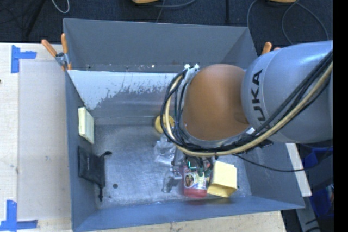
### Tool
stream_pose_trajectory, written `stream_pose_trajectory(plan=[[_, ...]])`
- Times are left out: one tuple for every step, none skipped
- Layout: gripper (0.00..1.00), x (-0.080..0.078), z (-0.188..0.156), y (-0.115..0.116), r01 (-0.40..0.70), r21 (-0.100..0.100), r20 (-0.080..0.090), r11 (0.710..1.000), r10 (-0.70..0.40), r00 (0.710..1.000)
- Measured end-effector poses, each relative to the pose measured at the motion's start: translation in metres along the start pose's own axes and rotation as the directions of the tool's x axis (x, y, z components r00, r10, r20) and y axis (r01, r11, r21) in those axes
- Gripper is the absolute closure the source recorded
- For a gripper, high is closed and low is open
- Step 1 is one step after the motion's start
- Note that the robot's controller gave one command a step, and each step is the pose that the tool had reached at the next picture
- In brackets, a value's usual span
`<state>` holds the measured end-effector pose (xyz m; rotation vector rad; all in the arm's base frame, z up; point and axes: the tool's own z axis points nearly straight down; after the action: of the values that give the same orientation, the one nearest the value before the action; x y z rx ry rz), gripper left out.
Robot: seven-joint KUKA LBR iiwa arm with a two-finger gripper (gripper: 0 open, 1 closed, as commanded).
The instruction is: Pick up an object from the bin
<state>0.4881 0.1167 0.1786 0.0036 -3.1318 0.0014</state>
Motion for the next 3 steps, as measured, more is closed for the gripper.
stream_pose_trajectory(plan=[[1.0, -0.002, -0.0038, -0.001, -0.005, -0.001, 0.007, 1.0, 0.005, 1.0], [0.0, -0.002, -0.0037, -0.001, -0.006, -0.001, 0.007, 1.0, 0.006, 1.0], [1.0, -0.002, -0.0037, -0.0011, -0.008, -0.001, 0.007, 1.0, 0.008, 1.0]])
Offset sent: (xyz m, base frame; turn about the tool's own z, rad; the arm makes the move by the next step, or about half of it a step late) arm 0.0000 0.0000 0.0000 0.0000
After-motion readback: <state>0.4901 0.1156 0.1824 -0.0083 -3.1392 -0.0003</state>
